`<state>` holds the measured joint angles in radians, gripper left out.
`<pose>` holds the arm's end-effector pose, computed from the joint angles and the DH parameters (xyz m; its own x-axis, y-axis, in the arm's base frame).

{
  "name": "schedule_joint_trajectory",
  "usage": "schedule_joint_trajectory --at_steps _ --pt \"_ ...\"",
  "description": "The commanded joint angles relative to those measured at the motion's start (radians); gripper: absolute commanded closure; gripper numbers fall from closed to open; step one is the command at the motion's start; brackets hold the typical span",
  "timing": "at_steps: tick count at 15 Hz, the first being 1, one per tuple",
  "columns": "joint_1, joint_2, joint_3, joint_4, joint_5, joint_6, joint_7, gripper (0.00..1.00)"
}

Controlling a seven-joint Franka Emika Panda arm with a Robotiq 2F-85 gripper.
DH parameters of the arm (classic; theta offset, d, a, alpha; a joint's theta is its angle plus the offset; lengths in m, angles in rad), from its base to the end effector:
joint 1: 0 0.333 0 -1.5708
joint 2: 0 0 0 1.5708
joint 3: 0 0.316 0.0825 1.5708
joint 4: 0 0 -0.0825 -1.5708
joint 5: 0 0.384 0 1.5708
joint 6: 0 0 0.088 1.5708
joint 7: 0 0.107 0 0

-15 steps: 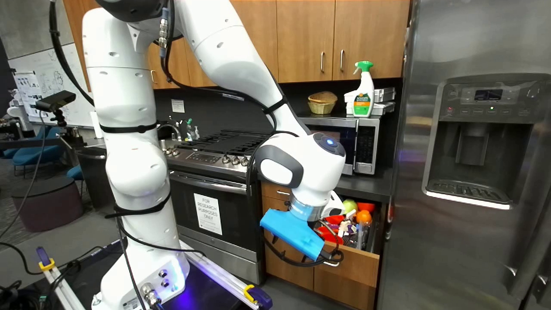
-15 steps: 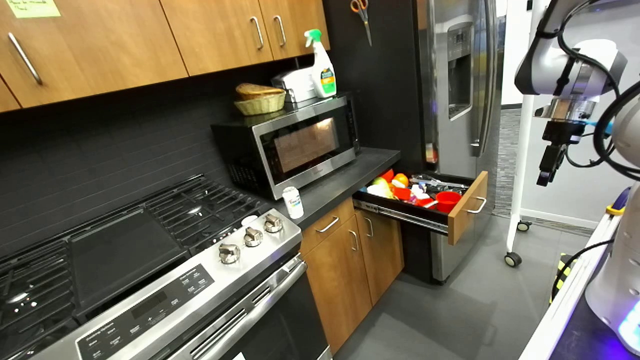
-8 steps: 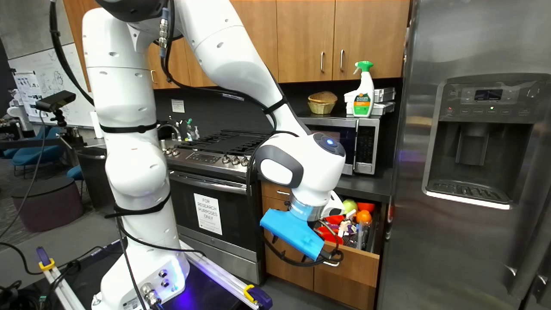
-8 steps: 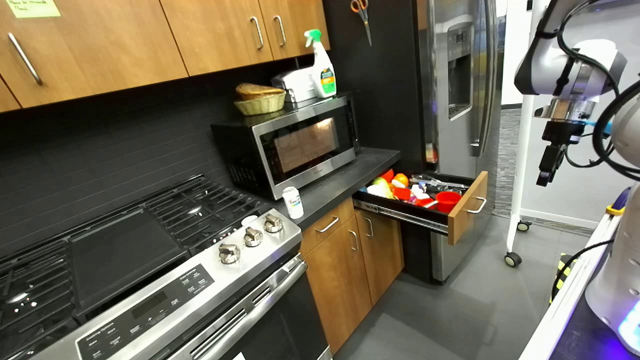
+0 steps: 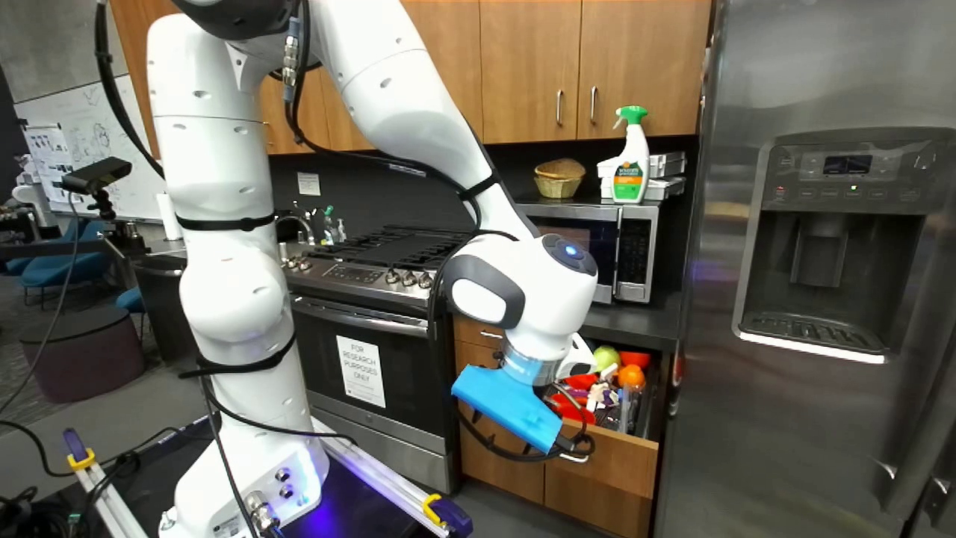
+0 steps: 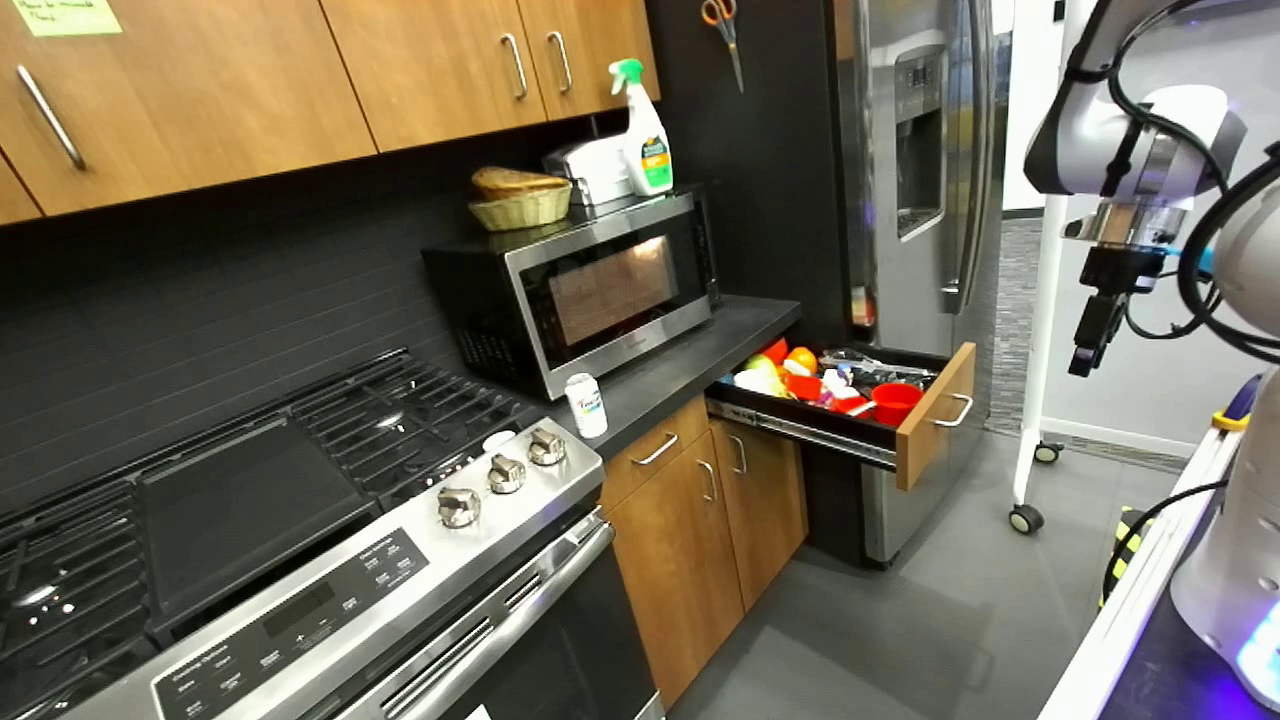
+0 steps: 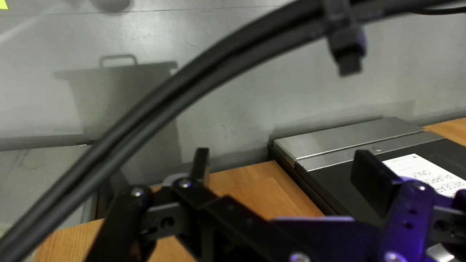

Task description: Push in the right drawer below the microwave until its fully closed

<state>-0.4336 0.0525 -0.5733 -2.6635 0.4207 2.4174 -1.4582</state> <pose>0.2055 -0.3276 0.2038 0.9912 0.0724 0.1105 0.1043 -0.9419 -0.3192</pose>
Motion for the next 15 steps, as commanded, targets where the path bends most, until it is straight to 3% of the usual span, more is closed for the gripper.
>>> schedule_joint_trajectory --at_steps 1,10,15 --pt "-0.038 0.072 0.052 0.01 0.104 0.045 -0.101 0.0" --pt "-0.157 0.301 0.231 0.107 0.468 0.126 -0.42 0.0" --pt "-0.18 0.435 0.319 0.192 0.647 0.162 -0.548 0.0"
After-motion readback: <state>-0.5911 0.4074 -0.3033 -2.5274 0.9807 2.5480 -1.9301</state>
